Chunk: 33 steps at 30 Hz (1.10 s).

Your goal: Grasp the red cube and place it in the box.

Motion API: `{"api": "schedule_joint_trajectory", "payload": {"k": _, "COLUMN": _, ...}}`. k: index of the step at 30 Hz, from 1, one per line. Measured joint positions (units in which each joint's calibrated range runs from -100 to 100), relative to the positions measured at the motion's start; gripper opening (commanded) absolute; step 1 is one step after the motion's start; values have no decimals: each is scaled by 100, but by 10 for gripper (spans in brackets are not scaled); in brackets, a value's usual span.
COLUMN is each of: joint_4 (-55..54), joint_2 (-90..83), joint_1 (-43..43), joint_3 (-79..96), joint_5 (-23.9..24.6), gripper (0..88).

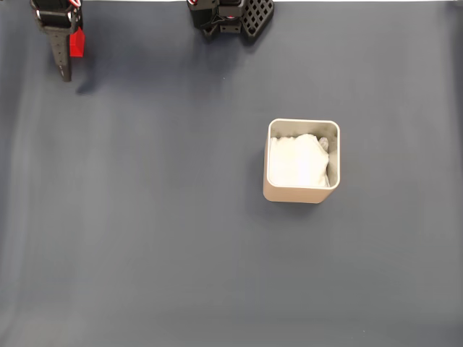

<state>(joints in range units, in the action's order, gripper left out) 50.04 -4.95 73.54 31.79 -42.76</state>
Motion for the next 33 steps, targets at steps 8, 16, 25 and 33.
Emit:
{"api": "schedule_joint_trajectory", "payload": {"k": 8, "joint_4": -32, "joint_2": 62, "joint_1": -15, "joint_3": 0, "joint_5": 24, "gripper": 433}}
{"api": "schedule_joint_trajectory", "payload": {"k": 16, "joint_4": -65, "joint_2": 62, "joint_1": -53, "joint_3": 0, "joint_5": 10, "gripper": 199}}
{"api": "schedule_joint_trajectory", "payload": {"k": 25, "joint_4": -65, "joint_2": 62, "joint_1": -128, "joint_3": 0, "joint_5": -103, "gripper": 2}}
{"api": "schedule_joint_trajectory", "payload": {"k": 33, "joint_4": -65, "joint_2": 62, "joint_1": -143, "joint_3": 0, "joint_5": -190, "gripper": 2}}
